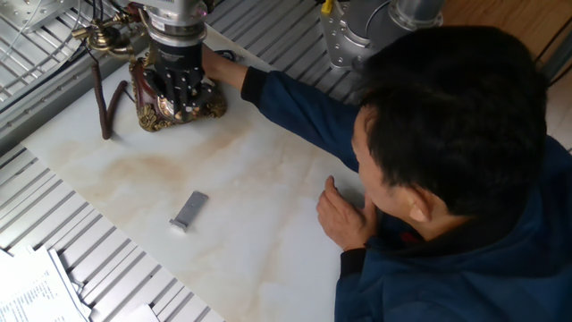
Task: Dial a number on an old rotary phone
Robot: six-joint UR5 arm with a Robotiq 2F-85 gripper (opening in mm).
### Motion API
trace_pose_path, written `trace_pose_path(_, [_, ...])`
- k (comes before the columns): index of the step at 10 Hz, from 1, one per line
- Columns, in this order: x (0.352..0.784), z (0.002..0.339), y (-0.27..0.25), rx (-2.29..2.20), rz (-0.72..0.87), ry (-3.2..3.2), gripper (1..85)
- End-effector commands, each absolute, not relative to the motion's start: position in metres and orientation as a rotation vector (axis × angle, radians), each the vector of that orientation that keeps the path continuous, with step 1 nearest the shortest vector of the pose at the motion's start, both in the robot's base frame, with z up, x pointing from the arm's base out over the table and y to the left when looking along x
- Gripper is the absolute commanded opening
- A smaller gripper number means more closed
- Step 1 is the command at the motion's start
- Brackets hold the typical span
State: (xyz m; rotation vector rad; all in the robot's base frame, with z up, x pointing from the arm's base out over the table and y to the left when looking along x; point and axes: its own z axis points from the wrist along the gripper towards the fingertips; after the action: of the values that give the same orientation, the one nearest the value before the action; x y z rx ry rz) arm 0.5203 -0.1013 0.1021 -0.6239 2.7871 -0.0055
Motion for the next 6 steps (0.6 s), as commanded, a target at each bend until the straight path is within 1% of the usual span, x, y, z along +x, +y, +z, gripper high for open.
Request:
trace_pose_path(1, [0.522, 0.101, -0.092, -0.643, 0.025, 2.762, 2.0])
trace_pose_path(6, [0.530, 0.090, -0.085, -0.629, 0.019, 2.736, 2.0])
